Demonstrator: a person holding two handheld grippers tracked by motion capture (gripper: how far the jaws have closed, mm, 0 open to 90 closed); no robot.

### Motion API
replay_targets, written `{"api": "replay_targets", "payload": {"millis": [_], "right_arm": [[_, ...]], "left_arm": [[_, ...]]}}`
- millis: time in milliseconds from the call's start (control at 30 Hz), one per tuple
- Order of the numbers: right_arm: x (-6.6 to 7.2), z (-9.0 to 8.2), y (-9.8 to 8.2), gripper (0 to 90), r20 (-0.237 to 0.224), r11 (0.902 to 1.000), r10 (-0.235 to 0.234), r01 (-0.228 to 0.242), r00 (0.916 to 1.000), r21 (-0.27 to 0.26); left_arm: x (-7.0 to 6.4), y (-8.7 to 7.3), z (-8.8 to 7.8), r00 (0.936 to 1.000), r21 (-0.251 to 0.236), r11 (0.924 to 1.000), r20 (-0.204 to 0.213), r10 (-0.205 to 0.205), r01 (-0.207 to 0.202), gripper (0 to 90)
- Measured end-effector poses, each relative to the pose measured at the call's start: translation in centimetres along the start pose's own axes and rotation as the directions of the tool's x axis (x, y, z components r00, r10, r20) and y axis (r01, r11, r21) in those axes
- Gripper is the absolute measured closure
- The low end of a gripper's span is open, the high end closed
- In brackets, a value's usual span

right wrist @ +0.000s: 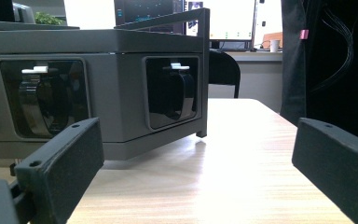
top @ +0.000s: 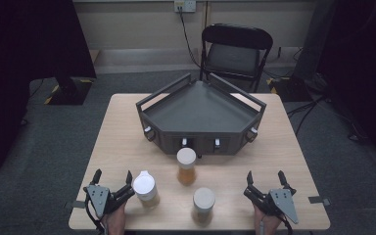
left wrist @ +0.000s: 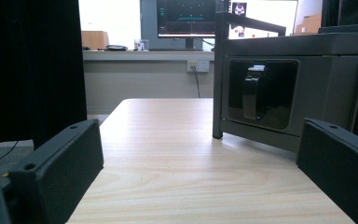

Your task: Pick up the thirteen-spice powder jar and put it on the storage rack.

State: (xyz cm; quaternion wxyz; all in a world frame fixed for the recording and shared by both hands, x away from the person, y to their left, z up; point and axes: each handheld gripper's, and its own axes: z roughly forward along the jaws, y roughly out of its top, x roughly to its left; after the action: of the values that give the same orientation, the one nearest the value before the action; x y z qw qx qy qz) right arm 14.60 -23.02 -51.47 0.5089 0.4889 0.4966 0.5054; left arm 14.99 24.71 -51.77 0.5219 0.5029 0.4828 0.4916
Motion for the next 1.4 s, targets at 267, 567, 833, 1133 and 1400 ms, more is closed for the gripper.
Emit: {"api": "replay_targets", "payload": {"millis": [267, 567, 833, 1133, 1400], "right_arm": [[0.0, 0.0, 0.0, 1.0, -0.002, 1.0, 0.001, -0.001, 1.0, 0.001], [-0.1, 0.0, 0.0, 1.1, -0.005, 1.0, 0.0, 0.0, 1.0, -0.003], [-0.1, 0.0, -0.1, 1.2, -0.005, 1.0, 0.0, 0.0, 1.0, -0.003], [-0.1, 0.0, -0.1, 1.2, -0.008, 1.0, 0.0, 0.0, 1.0, -0.003], [-0.1, 0.0, -0.1, 1.2, -0.008, 1.0, 0.0, 0.0, 1.0, -0.003]], "left_arm": [[0.1, 0.0, 0.0, 1.0, 0.0, 1.0, 0.006, -0.007, 0.007, 0.0], [0.3, 0.2, -0.1, 0.9996, 0.011, 0.9996, 0.005, -0.027, 0.027, 0.0], [0.6, 0.5, -0.4, 0.9985, 0.01, 0.9989, 0.028, -0.047, 0.047, 0.0], [0.9, 1.6, -0.8, 0.9974, 0.003, 0.9987, 0.05, -0.052, 0.052, 0.1], [1.2, 2.4, -1.3, 0.9961, -0.011, 0.9984, 0.07, -0.054, 0.055, 0.2]]}}
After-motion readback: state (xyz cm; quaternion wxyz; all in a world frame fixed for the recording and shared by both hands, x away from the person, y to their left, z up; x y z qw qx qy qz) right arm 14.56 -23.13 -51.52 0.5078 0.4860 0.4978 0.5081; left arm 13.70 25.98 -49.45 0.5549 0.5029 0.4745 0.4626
